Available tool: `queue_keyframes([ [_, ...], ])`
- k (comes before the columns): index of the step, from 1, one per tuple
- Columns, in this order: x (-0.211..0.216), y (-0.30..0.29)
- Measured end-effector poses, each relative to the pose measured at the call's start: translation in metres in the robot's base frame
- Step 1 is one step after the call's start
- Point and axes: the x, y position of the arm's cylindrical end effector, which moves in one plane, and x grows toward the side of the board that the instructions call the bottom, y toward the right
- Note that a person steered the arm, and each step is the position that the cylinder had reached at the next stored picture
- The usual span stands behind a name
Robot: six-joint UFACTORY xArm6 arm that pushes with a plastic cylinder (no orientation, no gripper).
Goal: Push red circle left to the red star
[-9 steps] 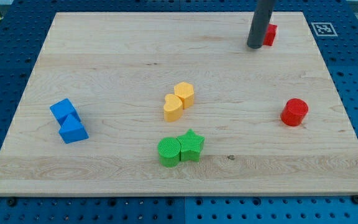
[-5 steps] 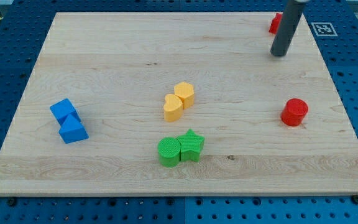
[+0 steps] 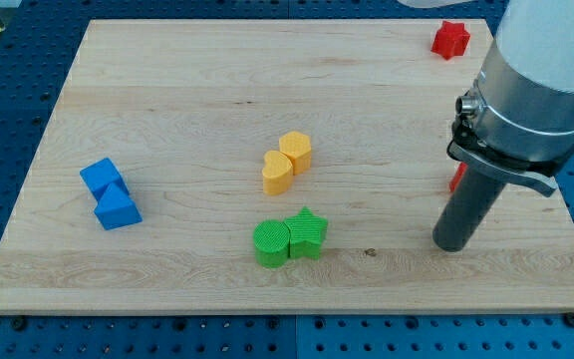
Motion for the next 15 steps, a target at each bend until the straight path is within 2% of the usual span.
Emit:
queue_keyframes([
  [1, -0.008, 0.034],
  [4, -0.101, 0.039],
  [8, -0.115, 0.012],
  [14, -0.220, 0.012],
  [15, -0.221, -0.018],
])
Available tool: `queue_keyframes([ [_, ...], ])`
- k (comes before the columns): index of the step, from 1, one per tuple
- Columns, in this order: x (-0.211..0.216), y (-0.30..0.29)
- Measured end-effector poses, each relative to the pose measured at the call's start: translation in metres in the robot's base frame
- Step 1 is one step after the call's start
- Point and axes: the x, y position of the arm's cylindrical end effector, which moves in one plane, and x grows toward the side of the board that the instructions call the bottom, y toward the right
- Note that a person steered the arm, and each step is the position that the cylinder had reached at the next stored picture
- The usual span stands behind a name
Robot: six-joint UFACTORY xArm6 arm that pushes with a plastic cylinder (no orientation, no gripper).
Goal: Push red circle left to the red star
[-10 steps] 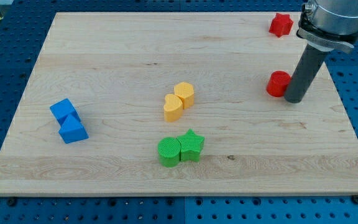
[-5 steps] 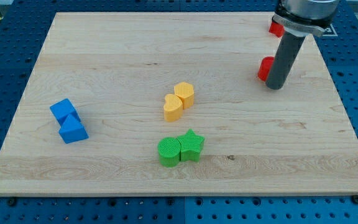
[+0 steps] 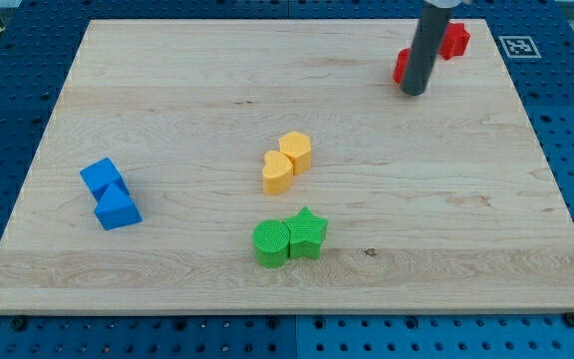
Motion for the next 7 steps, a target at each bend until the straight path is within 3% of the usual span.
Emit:
queue_keyframes([
  [2, -0.017, -0.010],
  [7, -0.063, 0.048],
])
